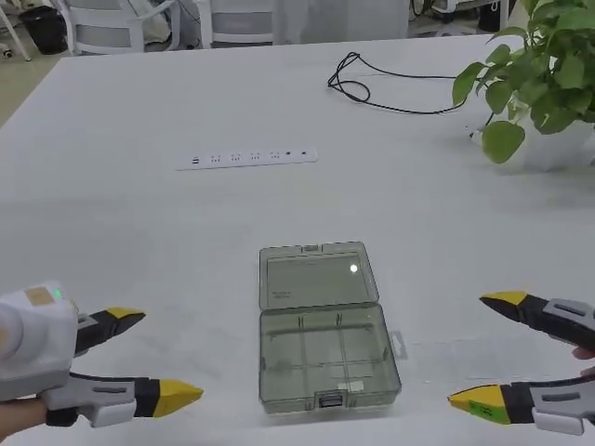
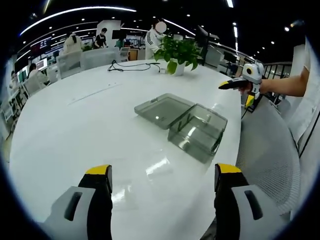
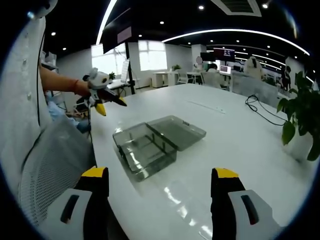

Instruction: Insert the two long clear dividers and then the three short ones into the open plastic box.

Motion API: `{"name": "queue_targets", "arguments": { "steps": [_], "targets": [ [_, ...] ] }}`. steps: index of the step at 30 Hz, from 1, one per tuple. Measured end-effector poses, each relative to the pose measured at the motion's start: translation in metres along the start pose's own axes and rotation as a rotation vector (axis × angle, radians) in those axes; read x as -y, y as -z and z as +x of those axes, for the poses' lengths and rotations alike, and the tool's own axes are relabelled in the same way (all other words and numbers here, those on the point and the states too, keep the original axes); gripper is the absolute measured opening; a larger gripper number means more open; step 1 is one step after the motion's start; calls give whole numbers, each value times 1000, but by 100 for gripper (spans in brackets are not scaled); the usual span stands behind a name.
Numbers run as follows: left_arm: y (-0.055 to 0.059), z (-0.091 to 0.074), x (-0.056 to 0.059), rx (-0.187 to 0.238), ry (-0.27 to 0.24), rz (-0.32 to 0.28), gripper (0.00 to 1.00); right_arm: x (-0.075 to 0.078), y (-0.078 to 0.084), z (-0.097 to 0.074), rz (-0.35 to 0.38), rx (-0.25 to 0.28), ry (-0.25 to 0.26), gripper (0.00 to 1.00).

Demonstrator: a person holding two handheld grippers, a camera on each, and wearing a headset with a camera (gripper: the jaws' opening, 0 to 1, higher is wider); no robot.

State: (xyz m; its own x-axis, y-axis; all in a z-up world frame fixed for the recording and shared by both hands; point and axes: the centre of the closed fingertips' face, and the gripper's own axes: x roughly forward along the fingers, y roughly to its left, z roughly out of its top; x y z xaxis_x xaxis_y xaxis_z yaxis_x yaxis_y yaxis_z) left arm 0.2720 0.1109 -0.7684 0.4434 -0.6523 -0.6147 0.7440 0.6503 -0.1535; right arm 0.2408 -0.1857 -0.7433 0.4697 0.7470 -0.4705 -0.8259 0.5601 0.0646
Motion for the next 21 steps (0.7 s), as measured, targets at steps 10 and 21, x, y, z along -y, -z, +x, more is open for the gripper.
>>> {"name": "queue_targets", "arguments": {
  "steps": [10, 21],
  "targets": [
    [12, 1, -23, -56, -49, -71, 76, 1, 0, 2, 9, 7, 3, 84],
    [37, 4, -47, -169, -113, -129, 62, 1, 0, 5, 23, 13, 4, 84]
  ]
}}
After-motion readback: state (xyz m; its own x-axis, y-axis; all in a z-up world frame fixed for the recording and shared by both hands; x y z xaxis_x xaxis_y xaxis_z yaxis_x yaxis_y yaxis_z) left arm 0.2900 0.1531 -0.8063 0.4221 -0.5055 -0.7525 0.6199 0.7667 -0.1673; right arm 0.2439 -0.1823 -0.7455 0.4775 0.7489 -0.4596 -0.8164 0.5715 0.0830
